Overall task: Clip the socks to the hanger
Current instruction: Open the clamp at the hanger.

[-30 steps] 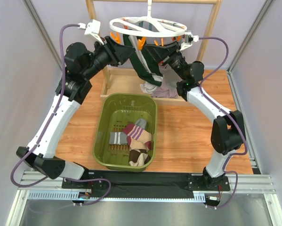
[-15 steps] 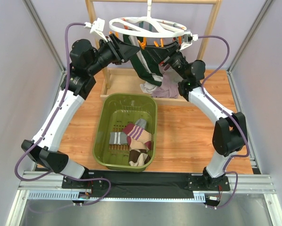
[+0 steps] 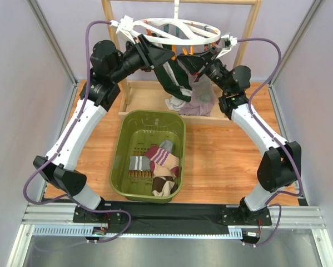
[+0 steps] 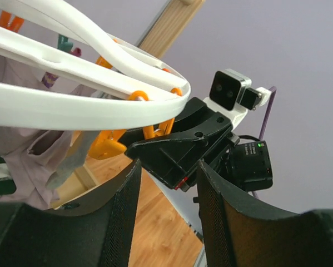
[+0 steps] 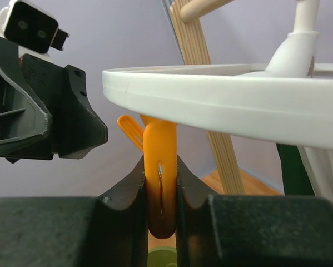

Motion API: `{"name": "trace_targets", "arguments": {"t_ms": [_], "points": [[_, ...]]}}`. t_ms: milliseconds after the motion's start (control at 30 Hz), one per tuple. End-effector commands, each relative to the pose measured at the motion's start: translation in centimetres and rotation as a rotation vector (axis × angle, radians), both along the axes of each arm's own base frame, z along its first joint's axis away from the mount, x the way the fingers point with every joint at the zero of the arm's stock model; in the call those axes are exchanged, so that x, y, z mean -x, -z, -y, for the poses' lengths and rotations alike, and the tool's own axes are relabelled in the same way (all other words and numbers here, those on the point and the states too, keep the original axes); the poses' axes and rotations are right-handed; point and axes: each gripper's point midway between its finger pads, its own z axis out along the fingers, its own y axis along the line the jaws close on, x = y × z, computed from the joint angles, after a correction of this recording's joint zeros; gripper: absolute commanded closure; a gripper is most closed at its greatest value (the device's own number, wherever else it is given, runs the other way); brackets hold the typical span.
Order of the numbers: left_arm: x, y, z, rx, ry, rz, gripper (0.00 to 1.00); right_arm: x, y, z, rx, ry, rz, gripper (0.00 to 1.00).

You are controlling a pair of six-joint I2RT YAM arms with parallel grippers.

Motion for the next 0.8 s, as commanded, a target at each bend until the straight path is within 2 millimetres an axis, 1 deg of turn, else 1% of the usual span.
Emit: {"name": "trace_targets", "arguments": {"t_ms": [0,33,67,100,133,167,200,233,267,300,333,367,433,467,533,633,667,767], "points": [[1.0,-2.1,0.9,0.036,0.042,0.027,0.48,0.5,-1.1,0.9,0.060,0.020,0.032,0.88],[1.1,-2.8,1.1,0.043,0.047,0.038,0.47,0.4,-0.9,0.9,0.072,0.020,0.025,0.88],[0.9,-2.2,1.7,0.026,0.048,0.020,0.45,0.4,-0.5,0.9,0.094,0.029,0.018,0.87],[1.0,-2.3,2.1,0.019,0.047,0.020,0.45,0.8,-0.6,1.1,0.103,0.030,0.027,0.86],[1.5,-3.0,2.4,0.021,0.050,0.036,0.45,1.0,-0.1,1.0,0.114,0.027,0.015,0.85],[0.9,-2.4,2.7,0.006,0.026,0.022,0.45,1.2,-0.4,1.3,0.119,0.044,0.030,0.84],[0.9,-2.4,2.8,0.004,0.019,0.017,0.44,1.3,-0.5,1.5,0.123,0.050,0.033,0.89],[0.8,-2.5,3.1,0.005,0.018,0.015,0.44,1.3,-0.2,1.4,0.134,0.050,0.028,0.95],[0.4,-1.9,3.2,-0.007,0.002,-0.010,0.44,1.4,-0.6,1.5,0.140,0.052,0.035,1.00],[0.4,-1.8,3.2,-0.019,-0.011,-0.010,0.44,1.4,-0.6,1.5,0.159,0.057,0.049,1.00],[0.4,-1.8,3.7,-0.028,-0.019,-0.007,0.44,1.5,-0.6,1.4,0.168,0.052,0.055,1.00],[0.0,-1.4,3.6,-0.042,-0.053,-0.018,0.43,1.8,-0.8,1.3,0.174,0.044,0.067,1.00],[-0.5,-1.1,3.9,-0.046,-0.071,-0.033,0.43,1.8,-0.6,1.3,0.199,0.046,0.078,1.00],[-1.1,-0.6,4.2,-0.047,-0.079,-0.046,0.44,1.9,-0.8,1.3,0.205,0.049,0.082,1.00],[-1.6,-0.3,4.4,-0.056,-0.103,-0.051,0.44,1.9,-0.9,1.4,0.212,0.055,0.091,1.00],[-1.4,0.2,4.9,-0.080,-0.114,-0.061,0.44,2.1,-1.2,1.6,0.214,0.062,0.102,1.00],[-1.6,0.5,4.8,-0.084,-0.138,-0.070,0.44,2.2,-1.3,1.6,0.212,0.065,0.104,1.00],[-1.5,0.6,5.0,-0.060,-0.174,-0.065,0.42,2.4,-1.6,1.7,0.212,0.062,0.112,1.00]]}}
